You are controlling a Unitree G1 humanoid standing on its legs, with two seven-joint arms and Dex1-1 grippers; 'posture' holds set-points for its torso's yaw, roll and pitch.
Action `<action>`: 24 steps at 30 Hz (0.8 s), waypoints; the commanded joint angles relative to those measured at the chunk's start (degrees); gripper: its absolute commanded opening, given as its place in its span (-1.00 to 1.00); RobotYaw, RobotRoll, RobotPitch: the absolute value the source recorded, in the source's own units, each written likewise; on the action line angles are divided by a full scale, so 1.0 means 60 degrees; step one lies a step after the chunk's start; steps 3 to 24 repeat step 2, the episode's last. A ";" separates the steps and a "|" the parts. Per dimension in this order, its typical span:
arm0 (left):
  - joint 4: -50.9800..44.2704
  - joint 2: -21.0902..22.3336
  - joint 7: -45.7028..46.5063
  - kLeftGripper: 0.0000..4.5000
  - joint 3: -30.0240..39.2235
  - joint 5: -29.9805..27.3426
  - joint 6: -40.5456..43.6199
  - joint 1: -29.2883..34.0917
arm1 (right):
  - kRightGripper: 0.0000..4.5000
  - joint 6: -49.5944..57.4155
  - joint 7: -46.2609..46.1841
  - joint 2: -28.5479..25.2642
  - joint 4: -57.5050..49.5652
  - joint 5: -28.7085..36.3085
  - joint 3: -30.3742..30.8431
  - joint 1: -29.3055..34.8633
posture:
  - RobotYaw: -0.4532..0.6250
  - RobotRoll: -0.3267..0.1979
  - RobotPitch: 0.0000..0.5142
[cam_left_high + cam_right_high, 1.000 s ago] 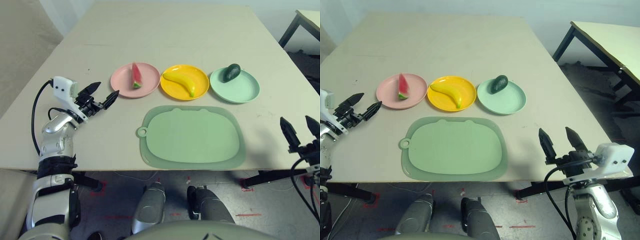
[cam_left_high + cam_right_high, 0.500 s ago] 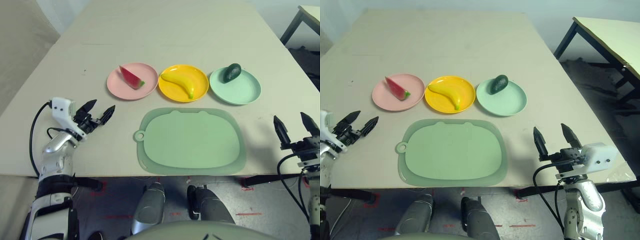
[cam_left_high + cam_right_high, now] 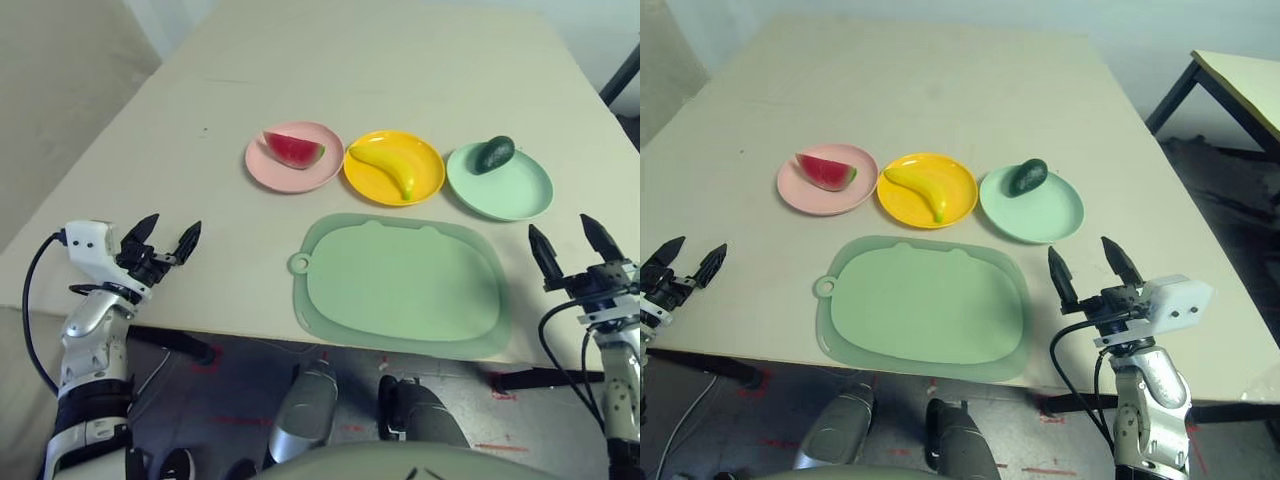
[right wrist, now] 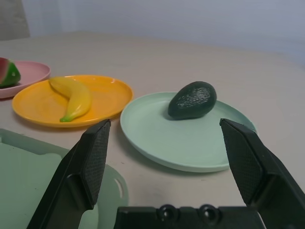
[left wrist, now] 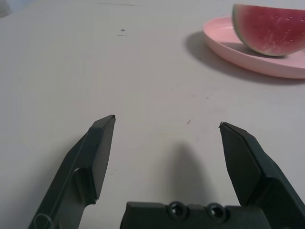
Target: Place the fruits into color-matched plates.
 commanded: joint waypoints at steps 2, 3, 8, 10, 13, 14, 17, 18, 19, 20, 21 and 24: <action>0.0242 -0.0106 0.0009 0.99 -0.0173 0.0087 -0.0066 -0.0256 | 1.00 0.0054 -0.0293 0.0118 -0.0343 -0.0149 0.0110 0.0297 | 0.44 0.25 -0.31; 0.0242 -0.0106 0.0009 0.99 -0.0173 0.0087 -0.0066 -0.0256 | 1.00 0.0054 -0.0293 0.0118 -0.0343 -0.0149 0.0110 0.0297 | 0.44 0.25 -0.31; 0.0242 -0.0106 0.0009 0.99 -0.0173 0.0087 -0.0066 -0.0256 | 1.00 0.0054 -0.0293 0.0118 -0.0343 -0.0149 0.0110 0.0297 | 0.44 0.25 -0.31; 0.0242 -0.0106 0.0009 0.99 -0.0173 0.0087 -0.0066 -0.0256 | 1.00 0.0054 -0.0293 0.0118 -0.0343 -0.0149 0.0110 0.0297 | 0.44 0.25 -0.31; 0.0242 -0.0106 0.0009 0.99 -0.0173 0.0087 -0.0066 -0.0256 | 1.00 0.0054 -0.0293 0.0118 -0.0343 -0.0149 0.0110 0.0297 | 0.44 0.25 -0.31; 0.0242 -0.0106 0.0009 0.99 -0.0173 0.0087 -0.0066 -0.0256 | 1.00 0.0054 -0.0293 0.0118 -0.0343 -0.0149 0.0110 0.0297 | 0.44 0.25 -0.31; 0.0242 -0.0106 0.0009 0.99 -0.0173 0.0087 -0.0066 -0.0256 | 1.00 0.0054 -0.0293 0.0118 -0.0343 -0.0149 0.0110 0.0297 | 0.44 0.25 -0.31; 0.0242 -0.0106 0.0009 0.99 -0.0173 0.0087 -0.0066 -0.0256 | 1.00 0.0054 -0.0293 0.0118 -0.0343 -0.0149 0.0110 0.0297 | 0.44 0.25 -0.31; 0.0242 -0.0106 0.0009 0.99 -0.0173 0.0087 -0.0066 -0.0256 | 1.00 0.0054 -0.0293 0.0118 -0.0343 -0.0149 0.0110 0.0297 | 0.44 0.25 -0.31; 0.0242 -0.0106 0.0009 0.99 -0.0173 0.0087 -0.0066 -0.0256 | 1.00 0.0054 -0.0293 0.0118 -0.0343 -0.0149 0.0110 0.0297 | 0.44 0.25 -0.31; 0.0242 -0.0106 0.0009 0.99 -0.0173 0.0087 -0.0066 -0.0256 | 1.00 0.0054 -0.0293 0.0118 -0.0343 -0.0149 0.0110 0.0297 | 0.44 0.25 -0.31; 0.0242 -0.0106 0.0009 0.99 -0.0173 0.0087 -0.0066 -0.0256 | 1.00 0.0054 -0.0293 0.0118 -0.0343 -0.0149 0.0110 0.0297 | 0.44 0.25 -0.31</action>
